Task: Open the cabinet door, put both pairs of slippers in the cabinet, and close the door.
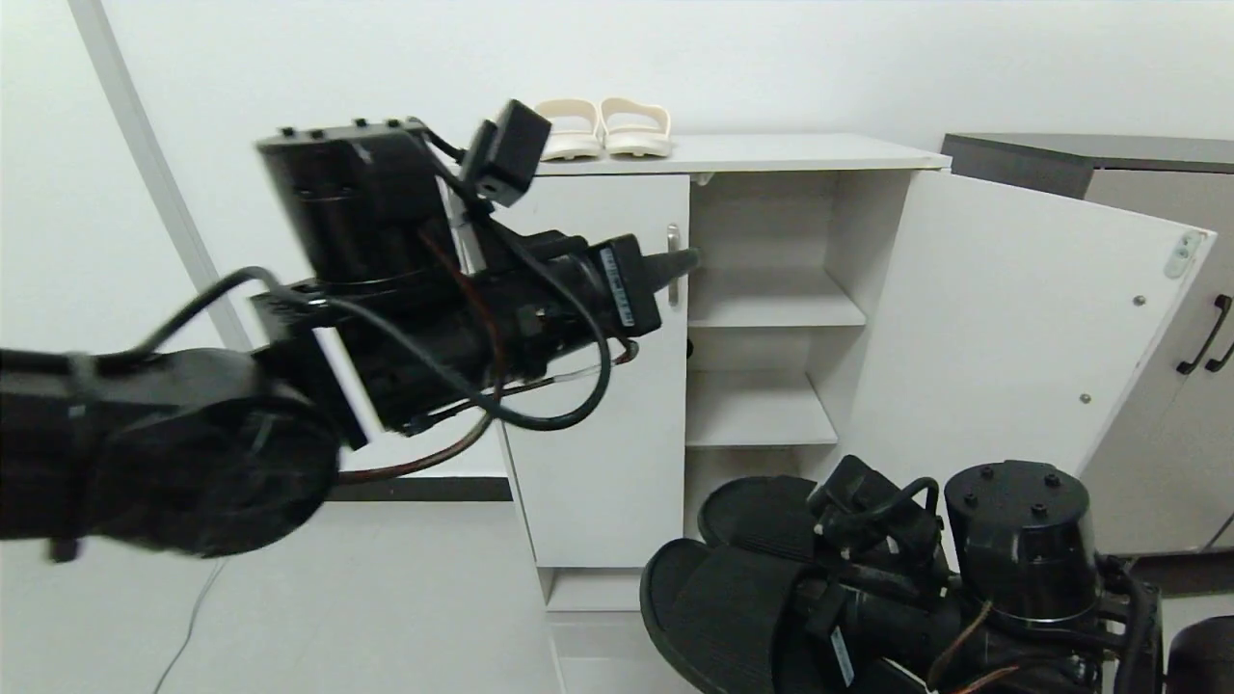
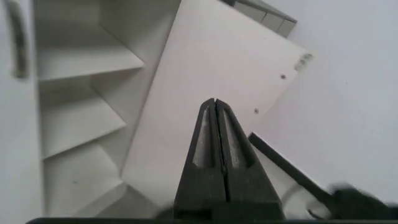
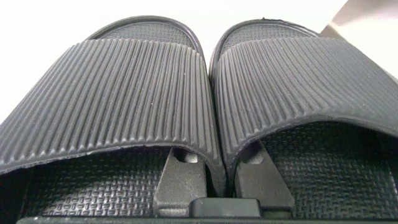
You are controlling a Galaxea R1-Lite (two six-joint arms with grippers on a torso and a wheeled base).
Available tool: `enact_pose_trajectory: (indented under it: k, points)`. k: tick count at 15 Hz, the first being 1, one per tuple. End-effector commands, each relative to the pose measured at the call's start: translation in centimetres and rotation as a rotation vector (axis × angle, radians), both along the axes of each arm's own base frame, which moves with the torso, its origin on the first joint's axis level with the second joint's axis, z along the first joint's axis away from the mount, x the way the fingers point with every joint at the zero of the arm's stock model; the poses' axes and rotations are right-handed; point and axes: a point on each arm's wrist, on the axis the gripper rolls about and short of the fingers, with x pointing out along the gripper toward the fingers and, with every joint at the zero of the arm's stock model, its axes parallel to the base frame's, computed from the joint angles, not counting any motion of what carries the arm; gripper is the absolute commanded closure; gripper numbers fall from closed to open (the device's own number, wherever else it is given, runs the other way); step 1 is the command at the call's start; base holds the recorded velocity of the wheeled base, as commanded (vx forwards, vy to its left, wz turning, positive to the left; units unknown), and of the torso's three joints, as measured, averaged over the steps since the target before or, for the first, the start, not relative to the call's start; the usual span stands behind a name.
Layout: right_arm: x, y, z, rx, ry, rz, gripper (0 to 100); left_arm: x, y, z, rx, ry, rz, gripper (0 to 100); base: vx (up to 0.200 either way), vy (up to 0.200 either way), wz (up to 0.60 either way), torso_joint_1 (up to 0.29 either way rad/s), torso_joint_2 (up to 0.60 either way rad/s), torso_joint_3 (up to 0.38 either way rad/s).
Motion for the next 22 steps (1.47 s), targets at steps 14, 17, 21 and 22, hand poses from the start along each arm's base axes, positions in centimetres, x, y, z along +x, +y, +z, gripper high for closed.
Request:
enact_pose_trajectory:
  k: [14,17,21,22]
  points:
    - [2.6,0.5,-2.0,-0.005,-0.012,-0.116,100,-27.3,19.8,-16.4,0.282,-0.009,0.974,100,0.0,0.0,0.0,0.0,0.0,0.0]
    - [2.6,0.6,-2.2,-0.012,-0.006,-0.116,100,-26.7,19.8,-18.7,0.311,0.03,1.014,100,0.0,0.0,0.0,0.0,0.0,0.0]
    - [2.6,0.7,-2.1,-0.009,-0.009,-0.113,100,-26.8,19.7,-19.5,0.307,0.024,1.098,100,0.0,0.0,0.0,0.0,0.0,0.0]
    - [2.6,0.6,-2.2,-0.01,-0.008,-0.115,100,-26.9,19.6,-19.5,0.31,0.012,1.125,100,0.0,0.0,0.0,0.0,0.0,0.0]
